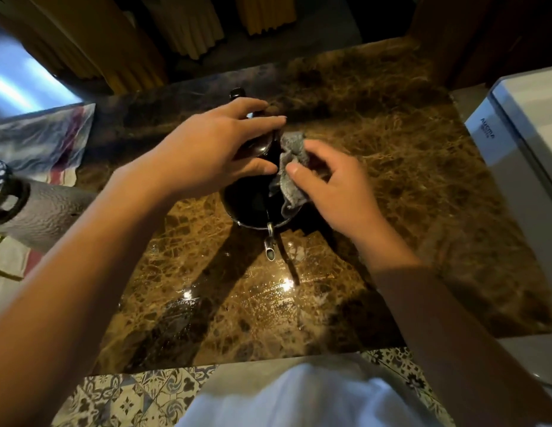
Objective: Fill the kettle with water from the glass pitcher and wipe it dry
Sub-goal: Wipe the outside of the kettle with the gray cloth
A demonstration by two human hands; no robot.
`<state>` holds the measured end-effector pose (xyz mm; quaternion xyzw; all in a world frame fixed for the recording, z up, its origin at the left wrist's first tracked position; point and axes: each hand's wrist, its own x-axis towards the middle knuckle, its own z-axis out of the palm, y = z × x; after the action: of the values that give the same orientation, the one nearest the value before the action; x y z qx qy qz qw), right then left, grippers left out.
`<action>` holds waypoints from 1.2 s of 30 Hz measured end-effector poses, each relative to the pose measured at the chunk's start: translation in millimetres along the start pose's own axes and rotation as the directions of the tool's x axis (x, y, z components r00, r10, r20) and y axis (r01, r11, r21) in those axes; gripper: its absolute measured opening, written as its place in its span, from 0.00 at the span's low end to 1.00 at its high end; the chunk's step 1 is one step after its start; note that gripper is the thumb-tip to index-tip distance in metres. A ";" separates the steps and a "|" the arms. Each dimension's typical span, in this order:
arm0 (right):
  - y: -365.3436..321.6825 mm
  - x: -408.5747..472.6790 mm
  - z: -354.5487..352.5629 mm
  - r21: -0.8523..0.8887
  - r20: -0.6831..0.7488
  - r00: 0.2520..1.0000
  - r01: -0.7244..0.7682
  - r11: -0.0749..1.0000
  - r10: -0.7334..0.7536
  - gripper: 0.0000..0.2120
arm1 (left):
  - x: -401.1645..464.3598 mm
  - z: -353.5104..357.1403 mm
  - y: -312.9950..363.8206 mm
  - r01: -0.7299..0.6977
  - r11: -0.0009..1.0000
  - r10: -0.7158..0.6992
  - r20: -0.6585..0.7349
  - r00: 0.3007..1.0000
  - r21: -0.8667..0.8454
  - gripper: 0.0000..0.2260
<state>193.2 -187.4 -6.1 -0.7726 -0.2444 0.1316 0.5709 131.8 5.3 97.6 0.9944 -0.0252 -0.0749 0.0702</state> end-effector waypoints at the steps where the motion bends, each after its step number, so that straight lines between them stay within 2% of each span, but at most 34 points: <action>1: 6.6 -6.5 6.4 0.014 -0.016 0.999 -0.041 0.999 0.041 0.20 | -0.2 -0.4 -0.5 -0.001 1.000 0.001 0.010 1.000 -0.012 0.33; 4: 28.1 -29.5 25.0 0.155 -0.047 0.994 -0.094 0.984 0.102 0.17 | -1.5 -4.3 -6.6 -0.005 0.997 0.008 0.030 1.000 -0.082 0.34; 9: 57.5 -48.0 39.9 0.128 -0.138 0.969 -0.186 0.974 0.203 0.17 | -2.7 -3.7 -5.2 0.012 0.994 -0.011 0.017 1.000 -0.106 0.32; 11: 54.8 -44.8 41.5 0.177 -0.152 0.961 -0.203 0.963 0.230 0.18 | -3.1 -2.0 -4.0 0.008 0.993 -0.008 0.001 1.000 -0.116 0.32; 16: 16.5 -22.7 46.8 0.293 -0.248 0.969 0.076 0.953 -0.001 0.12 | -7.9 -6.8 -11.6 -0.097 0.983 0.103 0.031 0.994 -0.156 0.30; 18: 10.2 -15.7 49.4 0.295 -0.283 0.958 0.126 0.947 -0.039 0.11 | -9.4 -8.4 -13.8 -0.114 0.978 0.127 0.071 0.989 -0.175 0.29; 21: 22.6 -20.7 51.5 0.223 -0.287 0.956 0.136 0.965 -0.068 0.09 | -12.1 -11.5 -13.5 -0.085 0.984 0.099 0.085 0.991 -0.155 0.30; 23: 42.5 -33.3 51.5 0.141 -0.272 0.960 0.108 0.984 -0.067 0.07 | -13.4 -8.4 -6.2 -0.022 0.995 0.028 0.055 0.998 -0.094 0.32; 25: 57.9 -43.0 52.6 0.113 -0.253 0.967 0.010 0.993 0.020 0.07 | -14.5 -1.8 7.4 0.105 0.994 -0.106 -0.026 0.994 -0.039 0.35; 27: 60.4 -45.3 53.5 0.147 -0.266 0.958 -0.070 0.987 0.108 0.06 | -13.9 7.5 17.7 0.166 0.986 -0.164 -0.091 0.982 0.011 0.33; 32: 26.0 -26.8 56.3 0.173 -0.230 0.973 0.058 0.983 -0.017 0.07 | -12.1 5.7 2.6 0.124 0.992 -0.123 -0.064 0.990 0.016 0.29; 36: 27.2 -24.3 66.1 0.059 -0.223 0.969 0.121 0.991 -0.105 0.09 | -14.5 -1.3 -15.8 0.114 0.992 -0.116 -0.031 0.993 -0.052 0.31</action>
<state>146.9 -152.4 -54.4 -0.7460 -0.2187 0.0216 0.6287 118.3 21.9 98.8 0.9933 0.0353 -0.0626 0.0909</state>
